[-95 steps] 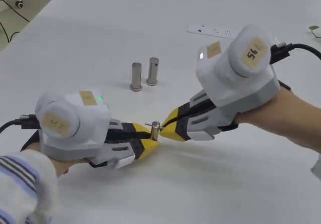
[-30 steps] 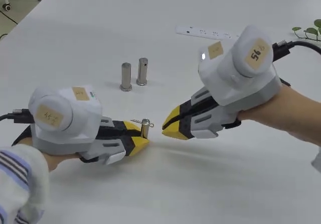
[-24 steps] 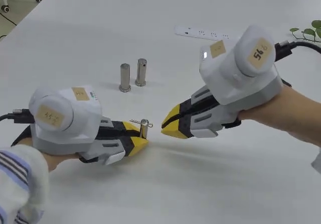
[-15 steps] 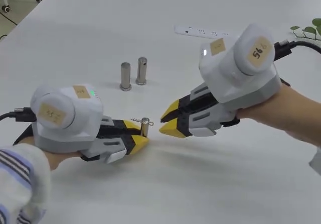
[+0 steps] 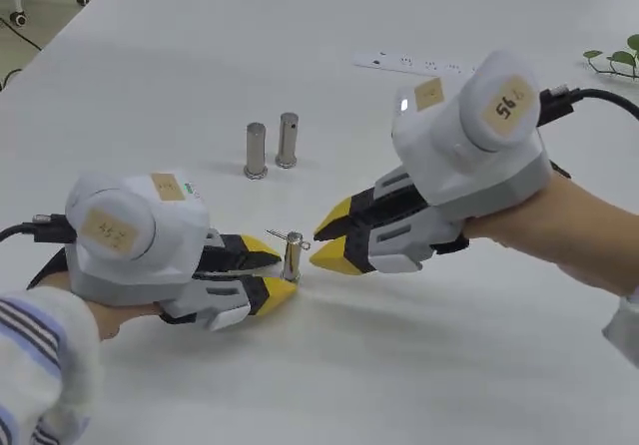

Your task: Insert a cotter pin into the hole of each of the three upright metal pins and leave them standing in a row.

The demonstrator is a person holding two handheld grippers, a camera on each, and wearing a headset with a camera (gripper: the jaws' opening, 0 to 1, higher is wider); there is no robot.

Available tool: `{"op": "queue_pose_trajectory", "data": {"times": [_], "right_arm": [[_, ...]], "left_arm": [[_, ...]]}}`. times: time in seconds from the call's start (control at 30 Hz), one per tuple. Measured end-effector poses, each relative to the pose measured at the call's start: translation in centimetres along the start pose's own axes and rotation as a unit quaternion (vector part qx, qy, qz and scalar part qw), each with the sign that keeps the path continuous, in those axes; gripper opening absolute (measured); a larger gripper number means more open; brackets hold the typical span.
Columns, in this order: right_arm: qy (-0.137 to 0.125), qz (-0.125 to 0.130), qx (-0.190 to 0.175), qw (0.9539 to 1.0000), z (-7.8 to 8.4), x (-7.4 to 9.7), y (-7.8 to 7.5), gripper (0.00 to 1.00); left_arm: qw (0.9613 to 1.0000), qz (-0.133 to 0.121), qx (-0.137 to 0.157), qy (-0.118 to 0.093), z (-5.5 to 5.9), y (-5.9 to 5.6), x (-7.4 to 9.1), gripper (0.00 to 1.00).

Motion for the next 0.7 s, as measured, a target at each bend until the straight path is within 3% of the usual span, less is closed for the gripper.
{"op": "queue_pose_trajectory", "data": {"times": [0.2,0.37,0.47,0.7], "right_arm": [[-0.002,0.005,0.008,0.9999,-0.3,-0.8,-0.1,0.19],[-0.006,0.008,0.006,0.9999,-0.6,-1.2,0.0,0.19],[-0.001,0.019,-0.001,0.9998,-0.5,-1.5,-0.1,0.19],[-0.004,0.031,-0.016,0.9994,-0.5,-1.8,-0.1,0.19]], "left_arm": [[1.0,0.0,-0.006,-0.001,0.3,0.2,1.0,0.37],[0.9999,0.011,0.01,-0.009,0.1,0.0,2.0,0.51],[0.9993,0.007,0.024,-0.029,0.0,0.0,2.4,0.55],[0.9989,0.007,0.039,-0.026,0.5,0.0,3.1,0.72]]}}
Point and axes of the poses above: the centre of the closed fingertips' face, and the gripper's own axes: x roughly backward along the fingers, y roughly to its left, z roughly out of its underside, the point moved 6 cm from there along x, roughly backward along the fingers, and after that the axes turned 13 degrees about -z, right-handed, at the moved point
